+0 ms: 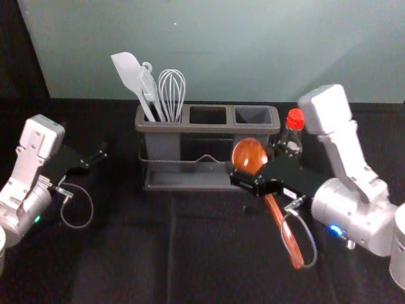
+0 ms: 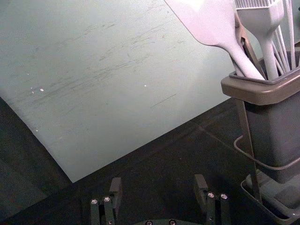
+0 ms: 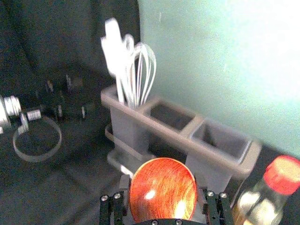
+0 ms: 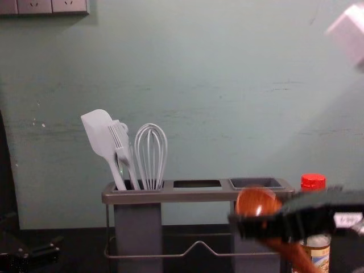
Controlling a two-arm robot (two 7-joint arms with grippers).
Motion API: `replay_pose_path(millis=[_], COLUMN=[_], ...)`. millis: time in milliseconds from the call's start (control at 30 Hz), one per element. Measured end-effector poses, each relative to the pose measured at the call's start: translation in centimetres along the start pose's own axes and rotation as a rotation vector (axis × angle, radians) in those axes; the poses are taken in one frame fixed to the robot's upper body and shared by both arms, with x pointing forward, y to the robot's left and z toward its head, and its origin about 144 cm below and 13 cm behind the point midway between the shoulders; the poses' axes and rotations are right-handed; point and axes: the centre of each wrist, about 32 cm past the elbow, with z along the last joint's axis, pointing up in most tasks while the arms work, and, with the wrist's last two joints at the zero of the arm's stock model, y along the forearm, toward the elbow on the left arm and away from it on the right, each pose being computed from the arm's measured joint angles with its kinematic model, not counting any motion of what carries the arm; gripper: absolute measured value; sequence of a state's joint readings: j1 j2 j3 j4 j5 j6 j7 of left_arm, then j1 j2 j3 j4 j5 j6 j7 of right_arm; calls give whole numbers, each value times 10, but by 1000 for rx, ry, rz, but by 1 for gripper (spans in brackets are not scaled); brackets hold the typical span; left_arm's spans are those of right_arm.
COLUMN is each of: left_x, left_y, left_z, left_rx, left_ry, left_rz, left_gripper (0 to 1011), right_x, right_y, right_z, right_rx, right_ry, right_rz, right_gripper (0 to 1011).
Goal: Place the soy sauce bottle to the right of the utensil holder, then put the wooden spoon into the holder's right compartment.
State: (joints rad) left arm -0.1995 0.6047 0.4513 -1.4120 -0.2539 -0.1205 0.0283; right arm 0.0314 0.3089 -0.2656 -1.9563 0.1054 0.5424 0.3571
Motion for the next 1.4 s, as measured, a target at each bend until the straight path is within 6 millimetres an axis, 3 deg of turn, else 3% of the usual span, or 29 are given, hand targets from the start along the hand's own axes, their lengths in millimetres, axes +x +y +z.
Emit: replay_pose_path(millis=[367,767,1400], left_x=[0,0,0], left_y=[0,0,0], left_z=[0,0,0], left_rx=[0,0,0], left_ry=[0,0,0], left_rz=[0,0,0], left_gripper=[1005,1005,1005], right_x=[-3,-16,-19], right_y=[-7,19,22], right_z=[-34,-64,-65], right_rx=[450,897,932], right_ry=[-78,-184,-193], right_rz=[-136,-376,-416], right_gripper=[840,840,840])
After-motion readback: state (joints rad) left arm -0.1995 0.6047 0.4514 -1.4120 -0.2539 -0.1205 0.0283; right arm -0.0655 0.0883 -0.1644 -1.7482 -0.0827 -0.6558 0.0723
